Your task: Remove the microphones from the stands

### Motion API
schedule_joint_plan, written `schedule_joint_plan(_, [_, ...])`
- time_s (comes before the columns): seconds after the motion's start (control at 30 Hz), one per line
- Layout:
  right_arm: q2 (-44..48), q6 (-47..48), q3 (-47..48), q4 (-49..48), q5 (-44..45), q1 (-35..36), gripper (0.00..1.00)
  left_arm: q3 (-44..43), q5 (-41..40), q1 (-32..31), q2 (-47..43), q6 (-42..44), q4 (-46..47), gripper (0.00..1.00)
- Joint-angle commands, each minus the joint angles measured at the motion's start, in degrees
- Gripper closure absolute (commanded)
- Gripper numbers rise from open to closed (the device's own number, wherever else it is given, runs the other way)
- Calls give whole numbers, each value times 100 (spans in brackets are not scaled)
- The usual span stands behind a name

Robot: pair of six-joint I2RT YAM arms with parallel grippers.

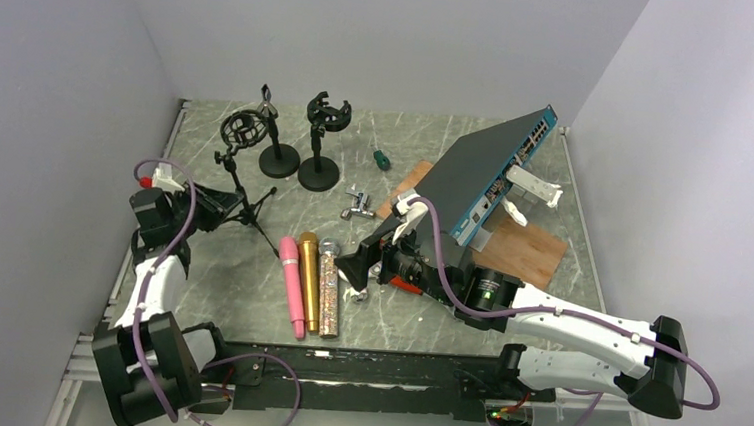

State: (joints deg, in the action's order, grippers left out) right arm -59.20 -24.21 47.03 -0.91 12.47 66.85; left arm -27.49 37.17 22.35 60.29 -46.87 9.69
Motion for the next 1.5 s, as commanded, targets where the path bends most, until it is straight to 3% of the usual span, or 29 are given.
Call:
schedule_joint_plan(0.0, [69, -40, 21, -217, 131, 15, 0, 319, 103, 215, 36, -1585, 162, 100])
schedule_joint_plan(0.13, [11, -45, 35, -244, 85, 13, 0, 822, 77, 319, -81, -3057, 764, 100])
schedule_joint_plan(0.4, [30, -53, 24, -258, 89, 20, 0, 1559, -553, 322, -555, -5191, 1488, 100])
schedule_joint_plan(0.57, [-24, -48, 24, -302, 74, 12, 0, 1842, -662, 320, -653, -5819, 1525, 100])
schedule_joint_plan(0.8, [-103, -49, 44, -314, 44, 19, 0, 2489, -617, 310, -54, -6723, 3321, 100])
schedule_joint_plan(0.83, [-112, -49, 41, -320, 45, 25, 0, 2517, -534, 318, 80, -6755, 3574, 94])
schedule_joint_plan(0.93, [-144, -49, 50, -331, 51, 18, 0, 2600, -455, 315, 415, -6900, 4279, 58])
schedule_joint_plan(1.03, [-176, -58, 77, -298, 42, 15, 0, 2531, -309, 335, 585, -6627, 4646, 21])
schedule_joint_plan(1.07, [-174, -58, 76, -296, 41, 13, 0, 2465, -217, 345, 599, -6410, 4658, 14])
schedule_joint_plan(1.23, [-138, -71, 25, -284, 81, 13, 0, 2032, 201, 354, -201, -4531, 3073, 8])
schedule_joint_plan(1.37, [-106, -91, -17, -305, 53, 19, 0, 1783, -207, 357, -1344, -3177, 1043, 6])
schedule_joint_plan(1.47, [-137, -84, 19, -296, 36, 11, 0, 1756, -430, 358, -1627, -2752, 244, 6])
